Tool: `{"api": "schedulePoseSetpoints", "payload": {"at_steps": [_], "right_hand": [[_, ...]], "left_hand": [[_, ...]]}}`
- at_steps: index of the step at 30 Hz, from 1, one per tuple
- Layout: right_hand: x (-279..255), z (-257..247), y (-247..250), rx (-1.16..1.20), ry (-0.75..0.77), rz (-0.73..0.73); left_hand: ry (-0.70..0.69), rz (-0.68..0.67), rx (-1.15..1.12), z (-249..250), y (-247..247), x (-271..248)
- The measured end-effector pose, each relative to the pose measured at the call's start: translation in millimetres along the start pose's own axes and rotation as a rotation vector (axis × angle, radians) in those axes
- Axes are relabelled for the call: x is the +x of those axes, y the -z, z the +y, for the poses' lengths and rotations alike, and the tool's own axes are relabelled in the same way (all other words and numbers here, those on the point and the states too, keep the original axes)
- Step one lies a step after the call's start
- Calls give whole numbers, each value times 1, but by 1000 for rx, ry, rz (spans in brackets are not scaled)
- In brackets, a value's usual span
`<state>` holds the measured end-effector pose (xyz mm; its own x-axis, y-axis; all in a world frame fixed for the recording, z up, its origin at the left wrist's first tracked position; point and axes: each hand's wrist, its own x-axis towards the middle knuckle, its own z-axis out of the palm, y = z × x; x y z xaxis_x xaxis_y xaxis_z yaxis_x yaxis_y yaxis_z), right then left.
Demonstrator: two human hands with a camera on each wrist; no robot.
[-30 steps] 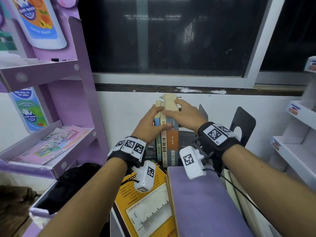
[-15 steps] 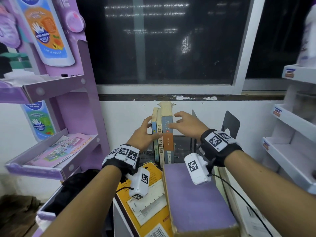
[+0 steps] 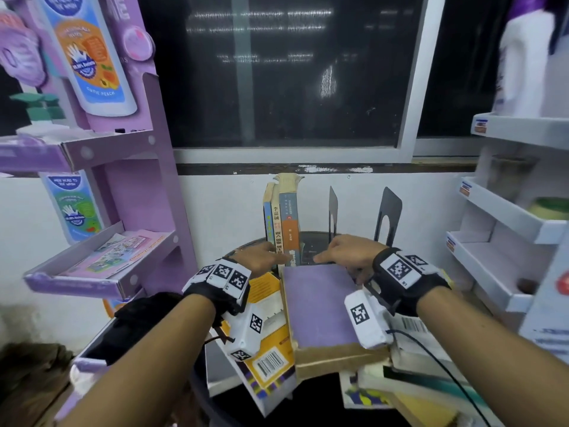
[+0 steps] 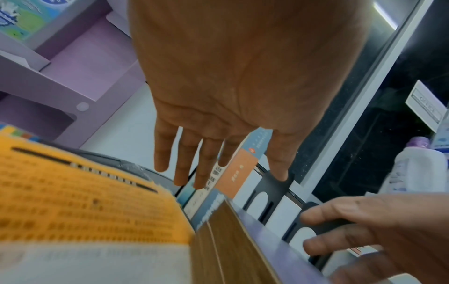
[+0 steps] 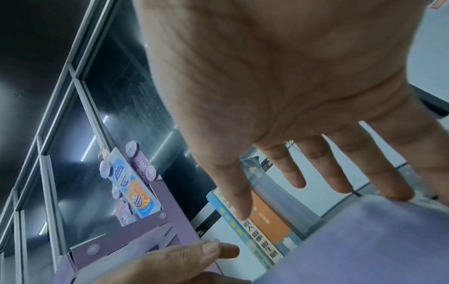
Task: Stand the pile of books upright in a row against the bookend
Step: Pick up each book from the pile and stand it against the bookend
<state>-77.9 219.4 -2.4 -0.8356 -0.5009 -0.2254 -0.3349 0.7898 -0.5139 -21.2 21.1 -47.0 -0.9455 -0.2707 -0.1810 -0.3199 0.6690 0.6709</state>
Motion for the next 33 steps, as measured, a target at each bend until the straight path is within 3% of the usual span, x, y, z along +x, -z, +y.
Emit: {"api": "schedulePoseSetpoints", "payload": {"at_steps": [4, 16, 23, 33], "right_hand": [[-8, 12, -12, -6, -26, 56], [-14, 25, -27, 66, -88, 92], [-20, 25, -28, 69, -94, 111], [-16, 36, -24, 402, -124, 75]], "left_hand": [[49, -110, 96, 11, -23, -16], [128, -73, 18, 18, -41, -28], [145, 20, -273, 17, -46, -33], [41, 73, -634, 14, -50, -42]]}}
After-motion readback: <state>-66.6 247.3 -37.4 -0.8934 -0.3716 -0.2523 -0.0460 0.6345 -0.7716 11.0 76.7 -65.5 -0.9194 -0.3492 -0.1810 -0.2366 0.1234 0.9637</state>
